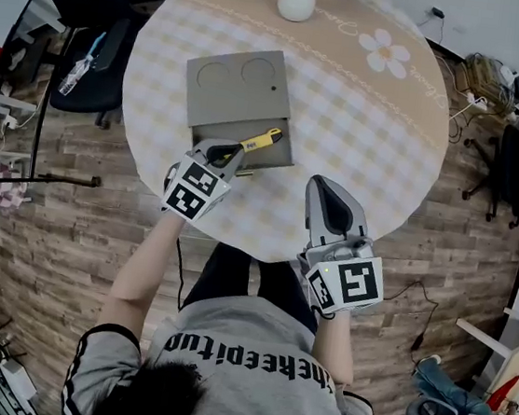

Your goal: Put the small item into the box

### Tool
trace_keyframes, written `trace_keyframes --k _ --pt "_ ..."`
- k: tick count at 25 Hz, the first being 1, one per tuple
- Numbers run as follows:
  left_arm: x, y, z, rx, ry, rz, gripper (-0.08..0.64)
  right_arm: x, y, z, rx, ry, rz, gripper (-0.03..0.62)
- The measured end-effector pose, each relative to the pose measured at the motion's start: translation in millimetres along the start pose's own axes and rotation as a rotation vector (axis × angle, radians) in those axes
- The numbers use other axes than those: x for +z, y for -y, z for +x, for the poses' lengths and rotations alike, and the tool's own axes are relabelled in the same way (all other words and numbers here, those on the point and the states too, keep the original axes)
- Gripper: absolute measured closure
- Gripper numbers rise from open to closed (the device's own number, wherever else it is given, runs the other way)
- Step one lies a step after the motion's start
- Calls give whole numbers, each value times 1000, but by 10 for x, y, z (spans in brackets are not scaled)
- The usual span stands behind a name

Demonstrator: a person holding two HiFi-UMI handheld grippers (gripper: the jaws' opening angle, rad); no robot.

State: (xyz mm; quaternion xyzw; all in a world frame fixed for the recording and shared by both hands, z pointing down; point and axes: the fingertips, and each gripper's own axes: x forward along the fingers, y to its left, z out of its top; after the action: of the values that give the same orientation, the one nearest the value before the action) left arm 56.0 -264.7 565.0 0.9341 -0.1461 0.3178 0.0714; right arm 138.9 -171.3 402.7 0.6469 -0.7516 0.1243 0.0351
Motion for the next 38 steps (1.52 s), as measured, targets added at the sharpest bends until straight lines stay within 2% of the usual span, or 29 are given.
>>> trace_keyframes --k 10,22,38 --pt "109 130 -420 90 106 -66 545 59 -200 -32 92 3 -33 586" --pt "390 303 -1011 232 283 -131 545 138 -387 -118 202 24 -68 586" --pt "587 643 -1591 388 423 -175 545 255 -514 -379 323 62 -115 586"
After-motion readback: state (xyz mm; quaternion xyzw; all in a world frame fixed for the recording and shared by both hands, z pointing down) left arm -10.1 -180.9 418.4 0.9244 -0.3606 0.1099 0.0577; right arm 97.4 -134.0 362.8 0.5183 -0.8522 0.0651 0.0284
